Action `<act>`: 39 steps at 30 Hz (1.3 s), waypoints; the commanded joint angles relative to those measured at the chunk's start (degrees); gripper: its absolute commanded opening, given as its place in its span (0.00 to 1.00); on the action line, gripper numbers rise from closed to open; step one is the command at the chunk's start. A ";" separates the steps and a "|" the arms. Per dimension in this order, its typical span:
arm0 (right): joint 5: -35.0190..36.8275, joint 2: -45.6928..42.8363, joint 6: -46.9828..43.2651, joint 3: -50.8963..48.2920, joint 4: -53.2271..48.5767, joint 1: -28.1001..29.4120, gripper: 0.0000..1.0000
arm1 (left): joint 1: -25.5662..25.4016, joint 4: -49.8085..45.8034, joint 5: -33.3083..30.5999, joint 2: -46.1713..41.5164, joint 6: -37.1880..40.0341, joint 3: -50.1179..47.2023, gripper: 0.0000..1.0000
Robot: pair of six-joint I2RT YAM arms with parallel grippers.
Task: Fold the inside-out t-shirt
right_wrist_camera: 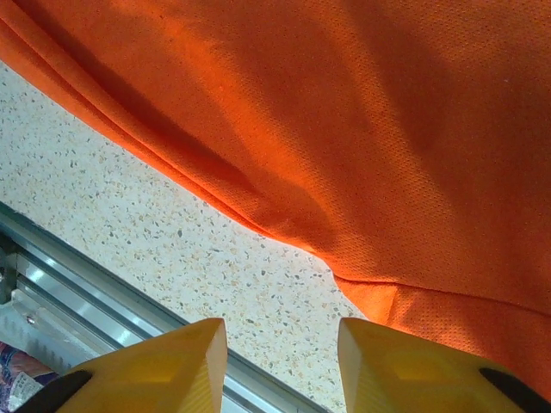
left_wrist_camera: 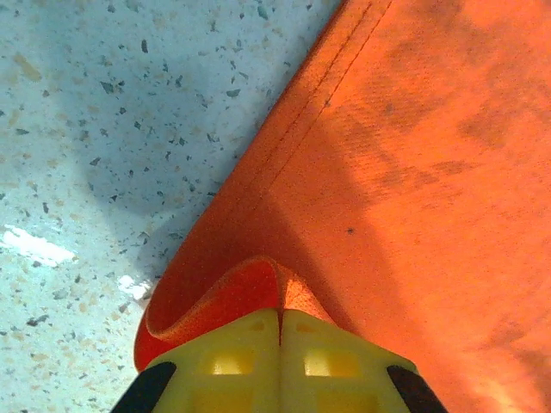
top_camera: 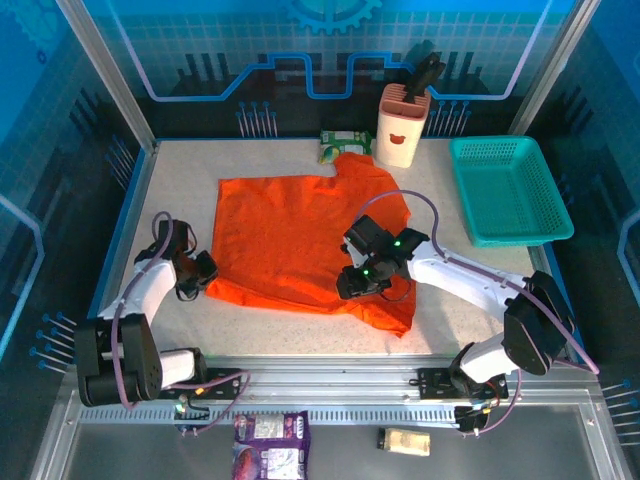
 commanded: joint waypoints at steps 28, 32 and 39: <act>-14.28 24.13 -3.07 12.79 8.54 4.99 0.39 | 0.57 -12.64 -4.46 -45.80 -30.47 -12.89 0.28; -14.56 27.61 -2.29 14.43 9.23 5.01 0.35 | 0.48 -4.93 3.74 -34.84 -25.77 -11.17 0.27; -17.46 32.19 -1.31 14.12 10.57 7.64 0.28 | -3.64 -1.73 8.77 -20.99 -20.35 -4.89 0.27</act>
